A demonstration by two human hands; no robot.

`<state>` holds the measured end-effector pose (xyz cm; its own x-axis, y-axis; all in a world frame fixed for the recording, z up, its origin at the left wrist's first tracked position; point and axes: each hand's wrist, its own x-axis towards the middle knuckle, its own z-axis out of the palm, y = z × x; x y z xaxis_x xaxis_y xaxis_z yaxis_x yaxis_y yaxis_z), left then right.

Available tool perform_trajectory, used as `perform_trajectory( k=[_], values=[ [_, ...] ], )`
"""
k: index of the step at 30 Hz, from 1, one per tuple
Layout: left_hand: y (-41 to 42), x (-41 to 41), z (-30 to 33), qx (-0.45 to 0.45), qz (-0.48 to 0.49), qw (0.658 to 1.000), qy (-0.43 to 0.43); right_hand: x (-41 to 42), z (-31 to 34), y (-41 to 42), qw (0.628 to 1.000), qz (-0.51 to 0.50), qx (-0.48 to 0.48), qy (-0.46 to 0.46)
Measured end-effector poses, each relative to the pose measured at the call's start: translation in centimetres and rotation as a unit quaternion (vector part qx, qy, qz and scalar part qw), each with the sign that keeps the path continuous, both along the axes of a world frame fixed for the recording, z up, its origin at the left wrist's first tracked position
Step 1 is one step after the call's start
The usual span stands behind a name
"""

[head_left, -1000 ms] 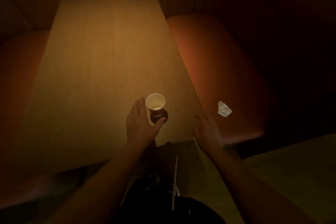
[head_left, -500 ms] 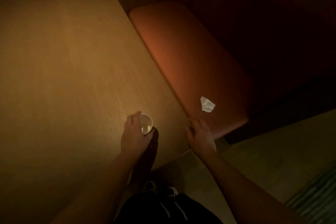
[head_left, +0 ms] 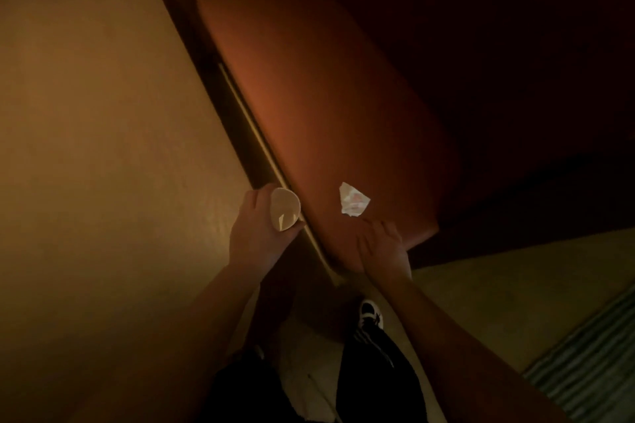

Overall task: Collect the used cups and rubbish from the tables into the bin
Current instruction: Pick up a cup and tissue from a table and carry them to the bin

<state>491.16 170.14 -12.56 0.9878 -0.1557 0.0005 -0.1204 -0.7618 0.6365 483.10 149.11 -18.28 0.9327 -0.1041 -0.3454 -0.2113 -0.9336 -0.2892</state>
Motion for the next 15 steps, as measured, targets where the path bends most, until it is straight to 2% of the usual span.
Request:
perform_trajectory(
  k=[3, 6, 9, 12, 15],
  values=[
    [-4.9, 1.1, -1.9, 0.001, 0.048, 0.999, 0.017, 1.5, -2.5, -5.0, 0.998, 0.040, -0.022, 0.040],
    [-9.3, 0.9, -4.0, 0.001, 0.087, 0.996, 0.032, 3.1, -4.5, -7.9, 0.996, -0.018, 0.078, 0.037],
    [-12.1, 0.2, -6.5, 0.000, 0.099, 0.994, 0.048, 4.9, -7.9, -10.0, 0.997, 0.046, 0.048, 0.030],
    [-13.2, -0.2, -9.6, 0.006, 0.111, 0.992, 0.066, 7.7, -11.6, -10.1, 0.996, 0.028, 0.075, 0.024],
    [-13.7, 0.2, -12.8, 0.012, 0.129, 0.988, 0.084, 11.3, -16.2, -9.4, 0.997, 0.051, 0.057, 0.031]
  ],
)
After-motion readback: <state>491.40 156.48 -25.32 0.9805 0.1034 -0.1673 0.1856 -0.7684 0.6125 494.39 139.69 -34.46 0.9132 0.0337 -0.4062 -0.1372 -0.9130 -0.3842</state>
